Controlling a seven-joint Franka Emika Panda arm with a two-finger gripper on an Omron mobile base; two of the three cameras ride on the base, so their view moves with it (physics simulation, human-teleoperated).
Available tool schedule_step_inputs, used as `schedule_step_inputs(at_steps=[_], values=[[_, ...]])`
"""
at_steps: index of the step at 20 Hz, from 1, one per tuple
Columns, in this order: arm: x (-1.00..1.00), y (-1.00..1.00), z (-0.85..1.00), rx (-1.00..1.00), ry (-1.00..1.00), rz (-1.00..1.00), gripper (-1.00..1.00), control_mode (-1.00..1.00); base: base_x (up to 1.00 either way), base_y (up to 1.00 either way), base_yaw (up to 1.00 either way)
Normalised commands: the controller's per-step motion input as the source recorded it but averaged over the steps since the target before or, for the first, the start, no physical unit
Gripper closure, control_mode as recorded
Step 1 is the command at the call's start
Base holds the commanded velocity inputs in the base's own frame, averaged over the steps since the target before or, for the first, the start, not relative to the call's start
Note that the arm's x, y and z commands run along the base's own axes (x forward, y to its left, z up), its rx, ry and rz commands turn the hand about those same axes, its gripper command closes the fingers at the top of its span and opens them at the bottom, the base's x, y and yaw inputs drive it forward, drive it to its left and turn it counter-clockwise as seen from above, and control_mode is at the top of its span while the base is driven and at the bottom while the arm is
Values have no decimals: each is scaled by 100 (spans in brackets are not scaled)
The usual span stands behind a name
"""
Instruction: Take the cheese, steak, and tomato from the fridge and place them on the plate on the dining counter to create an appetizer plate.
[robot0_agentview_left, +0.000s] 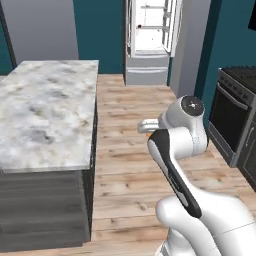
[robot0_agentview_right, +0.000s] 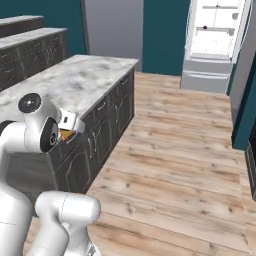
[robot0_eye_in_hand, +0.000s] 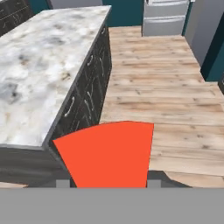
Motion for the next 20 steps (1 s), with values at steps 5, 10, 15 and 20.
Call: schedule_step_inputs(at_steps=[5,10,15,20], values=[[0,0,0,0,0,0,100,100,-33,100,0],[0,0,0,0,0,0,100,100,-11,100,0],[0,0,0,0,0,0,100,100,0,100,-1],[0,0,0,0,0,0,100,100,-1,100,-1]])
